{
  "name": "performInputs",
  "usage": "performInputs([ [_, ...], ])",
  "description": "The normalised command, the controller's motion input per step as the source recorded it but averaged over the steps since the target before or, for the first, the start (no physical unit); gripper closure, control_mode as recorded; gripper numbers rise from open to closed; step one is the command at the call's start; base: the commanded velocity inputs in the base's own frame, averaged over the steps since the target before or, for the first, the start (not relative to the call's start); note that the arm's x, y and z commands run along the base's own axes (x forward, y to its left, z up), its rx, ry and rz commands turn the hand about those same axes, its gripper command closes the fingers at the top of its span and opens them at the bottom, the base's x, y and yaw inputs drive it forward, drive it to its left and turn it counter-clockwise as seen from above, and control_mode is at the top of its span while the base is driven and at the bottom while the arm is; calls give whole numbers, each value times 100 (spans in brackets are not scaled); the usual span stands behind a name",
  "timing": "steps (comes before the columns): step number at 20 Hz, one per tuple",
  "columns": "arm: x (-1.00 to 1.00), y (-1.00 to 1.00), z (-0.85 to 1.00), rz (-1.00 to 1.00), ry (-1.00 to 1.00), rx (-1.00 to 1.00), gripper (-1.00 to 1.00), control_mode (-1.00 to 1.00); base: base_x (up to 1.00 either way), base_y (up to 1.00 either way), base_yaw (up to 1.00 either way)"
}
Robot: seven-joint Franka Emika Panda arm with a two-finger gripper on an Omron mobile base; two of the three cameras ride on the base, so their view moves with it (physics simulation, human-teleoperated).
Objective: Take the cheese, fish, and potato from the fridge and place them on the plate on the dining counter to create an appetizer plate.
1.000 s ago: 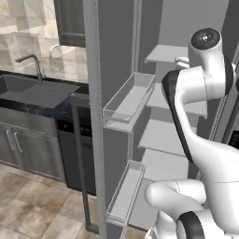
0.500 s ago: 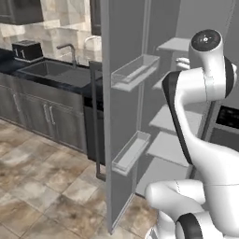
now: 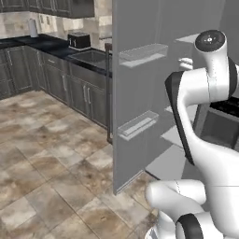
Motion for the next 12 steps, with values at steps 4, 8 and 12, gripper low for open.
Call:
performInputs([
  [4, 0, 0, 0, 0, 0, 0, 100, 100, -100, -3, 55],
  [8, 0, 0, 0, 0, 0, 0, 100, 100, -100, 0, 56],
  [12, 0, 0, 0, 0, 0, 0, 100, 100, -100, 0, 56],
])
